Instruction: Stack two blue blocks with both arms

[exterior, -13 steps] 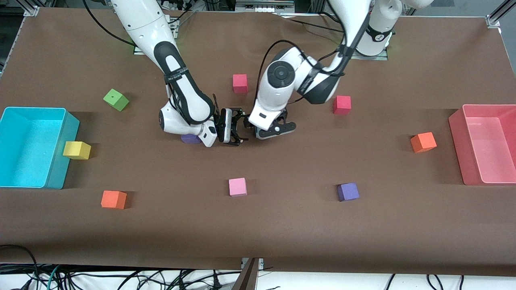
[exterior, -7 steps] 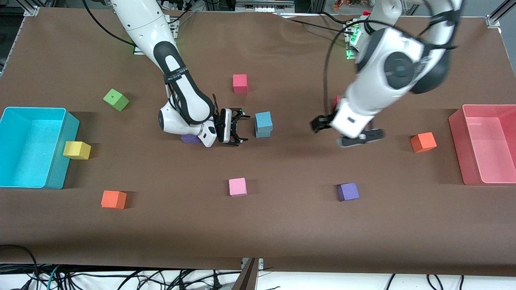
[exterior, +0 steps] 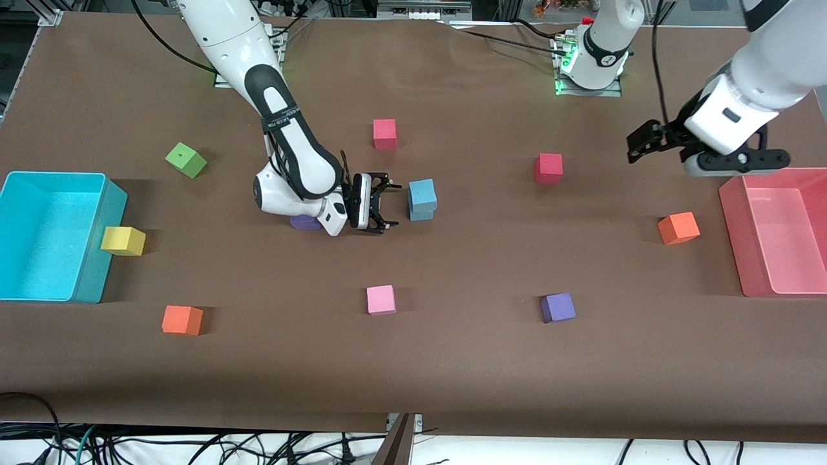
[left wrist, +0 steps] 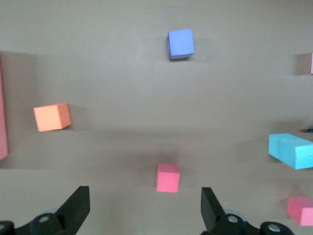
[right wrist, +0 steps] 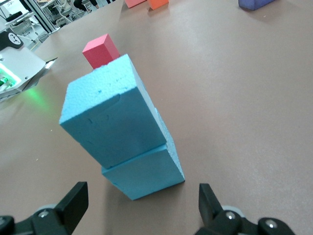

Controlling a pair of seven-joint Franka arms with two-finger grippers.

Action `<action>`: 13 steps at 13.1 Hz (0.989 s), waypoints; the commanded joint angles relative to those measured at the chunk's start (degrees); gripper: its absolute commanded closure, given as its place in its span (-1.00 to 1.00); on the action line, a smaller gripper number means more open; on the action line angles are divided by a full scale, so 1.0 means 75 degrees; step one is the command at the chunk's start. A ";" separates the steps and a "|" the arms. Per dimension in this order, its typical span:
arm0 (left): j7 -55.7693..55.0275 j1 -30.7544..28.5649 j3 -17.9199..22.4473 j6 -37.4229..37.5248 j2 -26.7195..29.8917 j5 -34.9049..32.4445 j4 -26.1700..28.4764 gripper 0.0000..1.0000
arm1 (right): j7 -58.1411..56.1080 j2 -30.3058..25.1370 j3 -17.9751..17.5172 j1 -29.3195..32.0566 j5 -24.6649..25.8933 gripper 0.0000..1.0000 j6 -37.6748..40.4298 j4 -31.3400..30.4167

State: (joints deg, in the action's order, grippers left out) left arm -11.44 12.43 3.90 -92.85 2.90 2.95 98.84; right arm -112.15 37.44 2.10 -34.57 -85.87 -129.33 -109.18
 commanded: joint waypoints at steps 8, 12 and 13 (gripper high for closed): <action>0.0470 -0.0310 -0.0110 0.0263 -0.0059 -0.0673 -0.0159 -1.00 | 0.2847 -0.1289 0.2118 0.0062 0.4426 -1.00 0.3937 0.0434; 0.0412 -0.0310 -0.0087 0.0298 -0.0303 -0.0956 -0.0568 -1.00 | 0.2848 -0.1312 0.3478 0.0062 0.5927 -1.00 0.5919 0.1360; 0.0459 -0.0310 -0.0075 0.0298 -0.0339 -0.0956 -0.0616 -1.00 | 0.2848 -0.1312 0.3818 0.0051 0.6151 -1.00 0.6330 0.1524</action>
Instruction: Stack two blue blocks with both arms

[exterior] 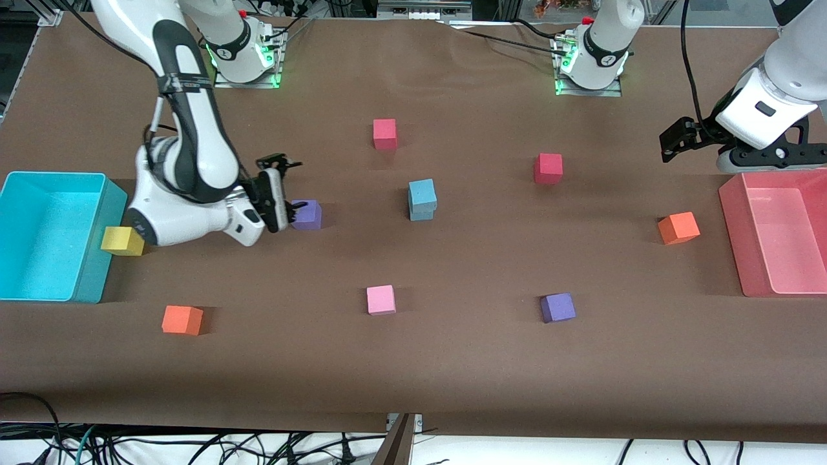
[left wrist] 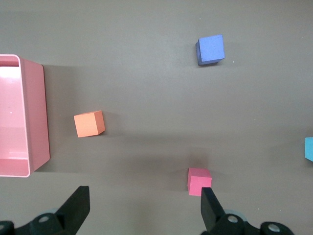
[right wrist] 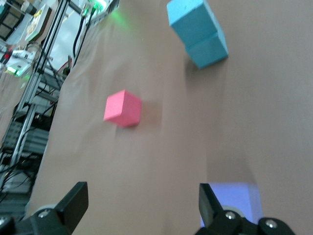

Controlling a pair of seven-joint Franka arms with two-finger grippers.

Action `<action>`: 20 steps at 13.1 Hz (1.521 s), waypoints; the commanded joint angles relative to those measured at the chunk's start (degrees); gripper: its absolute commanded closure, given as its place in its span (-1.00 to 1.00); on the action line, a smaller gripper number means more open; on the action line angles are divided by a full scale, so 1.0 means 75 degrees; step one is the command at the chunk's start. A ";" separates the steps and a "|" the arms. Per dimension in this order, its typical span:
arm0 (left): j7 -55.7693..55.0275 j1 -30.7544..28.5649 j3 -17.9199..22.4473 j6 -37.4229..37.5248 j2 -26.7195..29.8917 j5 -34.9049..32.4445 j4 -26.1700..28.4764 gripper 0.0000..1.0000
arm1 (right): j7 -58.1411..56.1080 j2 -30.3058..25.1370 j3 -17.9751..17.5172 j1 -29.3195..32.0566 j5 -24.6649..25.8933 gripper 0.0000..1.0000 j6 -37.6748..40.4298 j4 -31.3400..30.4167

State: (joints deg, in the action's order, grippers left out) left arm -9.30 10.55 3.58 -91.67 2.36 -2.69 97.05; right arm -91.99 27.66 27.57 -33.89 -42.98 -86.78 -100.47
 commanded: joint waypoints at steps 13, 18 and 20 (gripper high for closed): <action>0.0173 -0.0164 -0.0020 0.0058 -0.0431 -0.0193 -0.0401 -1.00 | 0.5369 -0.0113 0.1539 -0.0156 0.2647 -1.00 0.1658 0.2450; 0.0150 -0.0164 -0.0044 0.0070 -0.0443 -0.0204 -0.0401 -1.00 | 0.8335 -0.1248 -0.1230 0.1490 0.4670 -0.99 0.0593 0.2275; 0.0150 -0.0164 -0.0044 0.0070 -0.0443 -0.0204 -0.0401 -1.00 | 0.8550 -0.1588 -0.2488 0.2394 0.5354 -0.99 0.0112 0.2053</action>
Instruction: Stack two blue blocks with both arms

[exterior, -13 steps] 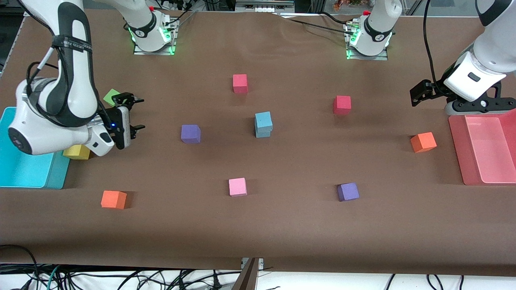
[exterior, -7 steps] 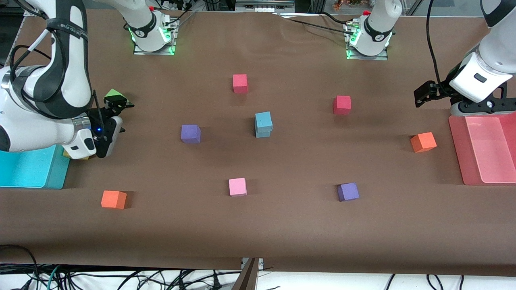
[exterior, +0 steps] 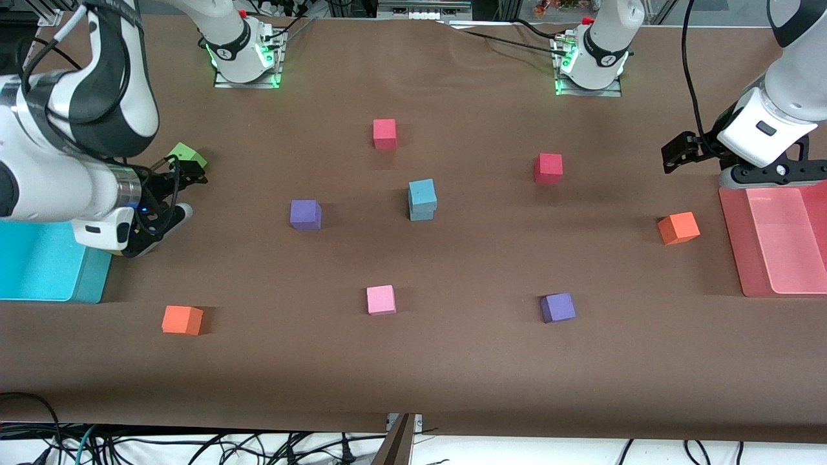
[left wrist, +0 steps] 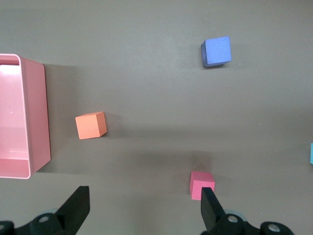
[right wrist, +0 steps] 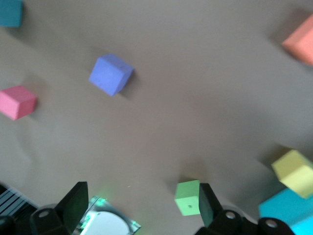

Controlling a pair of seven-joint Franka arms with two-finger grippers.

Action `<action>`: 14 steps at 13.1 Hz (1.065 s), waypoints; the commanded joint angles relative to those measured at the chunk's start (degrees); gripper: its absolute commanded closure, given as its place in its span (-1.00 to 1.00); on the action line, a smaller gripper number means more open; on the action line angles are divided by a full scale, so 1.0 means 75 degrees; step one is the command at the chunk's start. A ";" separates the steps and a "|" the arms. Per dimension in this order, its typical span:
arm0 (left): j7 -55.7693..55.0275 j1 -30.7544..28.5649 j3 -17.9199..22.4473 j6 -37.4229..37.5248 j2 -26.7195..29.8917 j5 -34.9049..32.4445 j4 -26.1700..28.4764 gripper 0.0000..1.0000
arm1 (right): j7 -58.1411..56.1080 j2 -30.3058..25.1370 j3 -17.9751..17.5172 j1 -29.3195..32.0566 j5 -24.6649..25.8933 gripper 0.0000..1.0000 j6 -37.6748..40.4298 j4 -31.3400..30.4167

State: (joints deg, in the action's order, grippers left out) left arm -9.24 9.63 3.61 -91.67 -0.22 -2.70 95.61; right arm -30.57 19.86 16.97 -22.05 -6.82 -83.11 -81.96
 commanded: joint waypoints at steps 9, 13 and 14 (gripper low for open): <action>0.0188 -0.0042 -0.0036 0.0058 -0.0099 -0.0203 -0.0232 -1.00 | 0.3101 -0.1814 -0.2333 0.2600 0.1238 -1.00 -0.0789 -0.0978; 0.0224 -0.0113 -0.0036 -0.0235 -0.0228 -0.0109 -0.0232 -1.00 | 0.4575 -0.2155 -0.2345 0.2869 0.1202 -1.00 -0.0884 -0.1131; 0.0235 -0.0124 -0.0036 -0.0235 -0.0228 -0.0098 -0.0232 -1.00 | 0.5102 -0.2225 -0.2345 0.2974 0.1156 -1.00 -0.0872 -0.1131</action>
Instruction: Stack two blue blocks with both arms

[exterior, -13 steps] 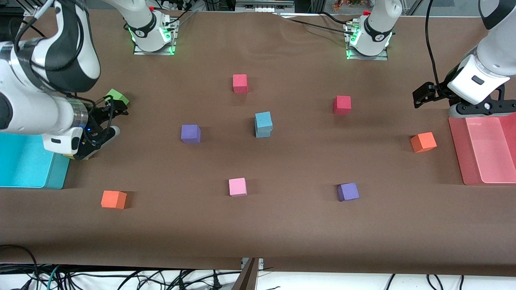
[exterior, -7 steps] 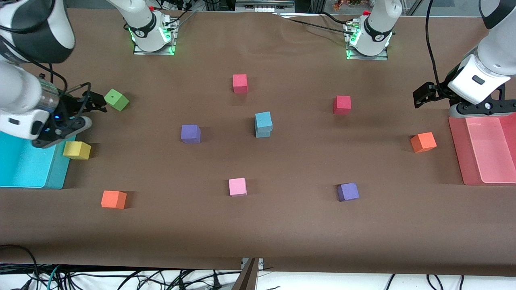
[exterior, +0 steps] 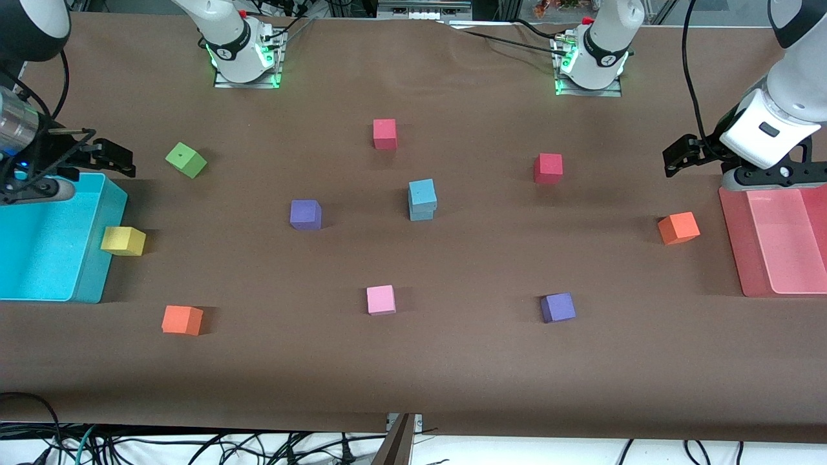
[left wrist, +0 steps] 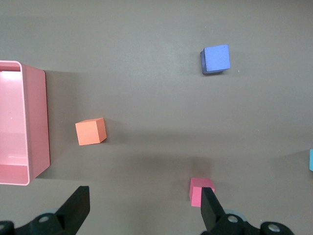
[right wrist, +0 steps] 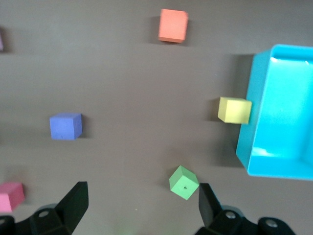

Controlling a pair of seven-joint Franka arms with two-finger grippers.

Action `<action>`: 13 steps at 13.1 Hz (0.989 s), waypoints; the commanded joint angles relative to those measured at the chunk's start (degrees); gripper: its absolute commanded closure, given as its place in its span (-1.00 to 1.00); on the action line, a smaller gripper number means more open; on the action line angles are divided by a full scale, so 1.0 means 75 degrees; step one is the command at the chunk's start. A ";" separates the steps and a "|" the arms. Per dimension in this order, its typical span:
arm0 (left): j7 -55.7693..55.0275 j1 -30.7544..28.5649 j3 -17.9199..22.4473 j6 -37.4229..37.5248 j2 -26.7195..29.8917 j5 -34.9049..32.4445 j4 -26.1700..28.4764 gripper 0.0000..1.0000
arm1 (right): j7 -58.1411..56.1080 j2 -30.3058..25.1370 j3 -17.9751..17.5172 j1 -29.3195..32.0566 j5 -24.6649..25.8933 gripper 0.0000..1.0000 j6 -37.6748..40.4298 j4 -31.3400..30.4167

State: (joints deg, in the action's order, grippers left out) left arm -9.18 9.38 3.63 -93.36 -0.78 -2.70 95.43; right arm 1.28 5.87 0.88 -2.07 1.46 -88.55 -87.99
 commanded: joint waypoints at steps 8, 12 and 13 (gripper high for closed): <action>0.0239 -0.0068 -0.0097 -0.0161 -0.0178 -0.0109 -0.0209 -1.00 | -0.0030 -0.0619 -0.0305 0.0909 0.0027 -1.00 -0.0532 -0.0338; 0.0204 -0.0009 -0.0144 -0.0102 -0.0178 -0.0098 -0.0373 -1.00 | 0.0121 -0.0398 -0.0293 0.0734 0.0051 -1.00 -0.0545 -0.0280; 0.0204 -0.0009 -0.0144 -0.0102 -0.0178 -0.0097 -0.0373 -1.00 | 0.0204 -0.0350 -0.0270 0.0629 0.0039 -1.00 -0.0614 -0.0280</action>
State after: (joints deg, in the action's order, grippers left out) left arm -8.64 9.32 2.73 -94.65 -1.31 -2.70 94.45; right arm 1.96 3.22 -0.55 3.09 1.46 -92.13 -89.00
